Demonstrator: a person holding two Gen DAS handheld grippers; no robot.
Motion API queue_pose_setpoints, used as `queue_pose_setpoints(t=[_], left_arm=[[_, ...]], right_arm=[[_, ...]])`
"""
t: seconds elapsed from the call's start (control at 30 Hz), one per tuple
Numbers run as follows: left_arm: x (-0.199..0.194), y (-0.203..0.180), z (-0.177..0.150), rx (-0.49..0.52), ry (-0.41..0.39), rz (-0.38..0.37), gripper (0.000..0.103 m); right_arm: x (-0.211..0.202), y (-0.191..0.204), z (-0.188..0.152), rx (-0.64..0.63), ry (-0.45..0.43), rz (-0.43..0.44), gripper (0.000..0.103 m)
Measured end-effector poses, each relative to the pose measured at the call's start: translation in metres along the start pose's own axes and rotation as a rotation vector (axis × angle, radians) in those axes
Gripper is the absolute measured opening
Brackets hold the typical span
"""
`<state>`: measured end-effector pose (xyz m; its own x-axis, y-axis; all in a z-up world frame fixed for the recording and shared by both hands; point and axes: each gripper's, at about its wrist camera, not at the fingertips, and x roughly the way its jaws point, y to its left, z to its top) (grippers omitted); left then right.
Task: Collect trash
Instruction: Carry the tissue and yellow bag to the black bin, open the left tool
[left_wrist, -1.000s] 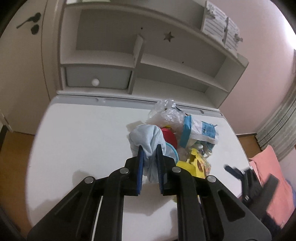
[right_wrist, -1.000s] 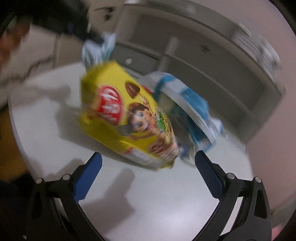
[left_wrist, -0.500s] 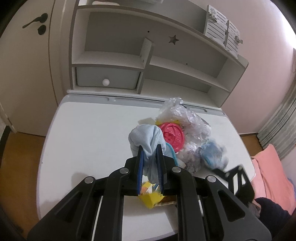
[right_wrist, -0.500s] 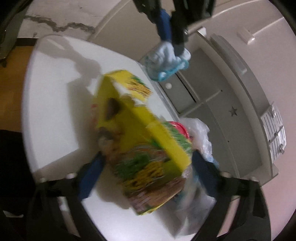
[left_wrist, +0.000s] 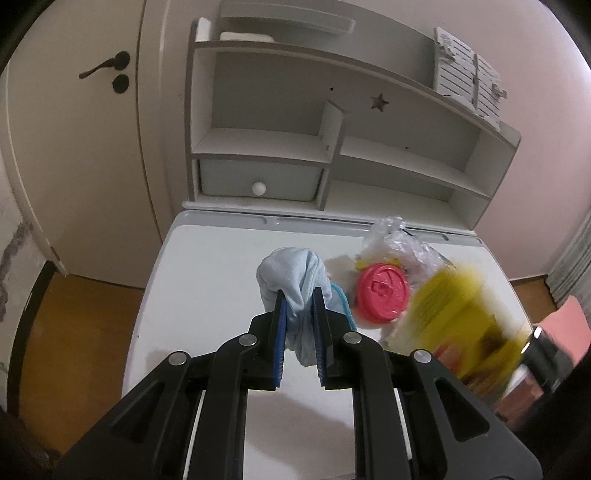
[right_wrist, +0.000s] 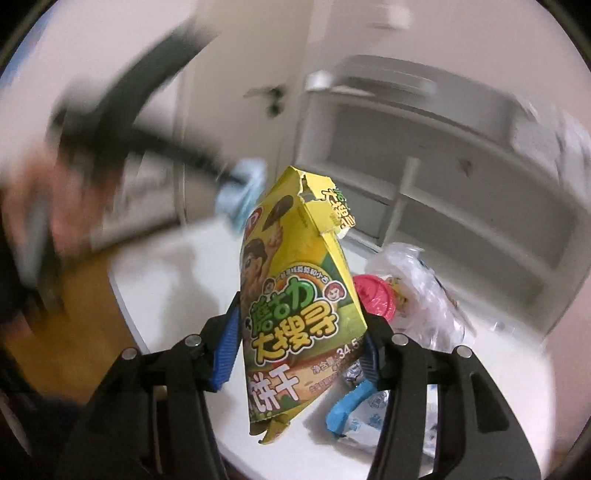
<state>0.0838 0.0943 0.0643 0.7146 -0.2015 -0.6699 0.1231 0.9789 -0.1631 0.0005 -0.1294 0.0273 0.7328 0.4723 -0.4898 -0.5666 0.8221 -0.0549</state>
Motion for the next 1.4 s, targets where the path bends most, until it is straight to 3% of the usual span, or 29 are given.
queue_pose_setpoints(t=[0.1,0.17,0.3,0.47,0.63,0.8,1.0,1.17,1.4], left_arm=[[-0.004,-0.035,-0.004,0.046,-0.012,-0.041,0.013],[-0.002,-0.072,-0.007,0.094,-0.012,-0.089,0.013],[0.007,-0.177,-0.026,0.237,0.000,-0.267,0.013],[0.014,-0.340,-0.086,0.470,0.014,-0.532,0.013],[0.029,-0.469,-0.173,0.653,0.090,-0.748,0.013],[0.086,-0.550,-0.267,0.782,0.252,-0.799,0.013],[0.171,-0.594,-0.348,0.870,0.456,-0.726,0.013],[0.209,-0.615,-0.378,0.867,0.556,-0.689,0.013],[0.218,-0.627,-0.381,0.879,0.562,-0.694,0.013]], right_arm=[[-0.036,-0.040,0.006,0.188,-0.046,-0.017,0.053],[-0.076,-0.074,-0.007,0.314,-0.072,-0.098,0.053],[-0.151,-0.133,-0.054,0.460,-0.066,-0.373,0.054],[-0.249,-0.198,-0.164,0.732,0.010,-0.720,0.054],[-0.305,-0.228,-0.269,0.954,0.102,-0.951,0.054],[-0.309,-0.247,-0.351,1.127,0.217,-0.990,0.054],[-0.304,-0.247,-0.429,1.299,0.405,-0.962,0.054],[-0.286,-0.260,-0.436,1.345,0.458,-0.923,0.054],[-0.298,-0.287,-0.461,1.399,0.450,-0.903,0.054]])
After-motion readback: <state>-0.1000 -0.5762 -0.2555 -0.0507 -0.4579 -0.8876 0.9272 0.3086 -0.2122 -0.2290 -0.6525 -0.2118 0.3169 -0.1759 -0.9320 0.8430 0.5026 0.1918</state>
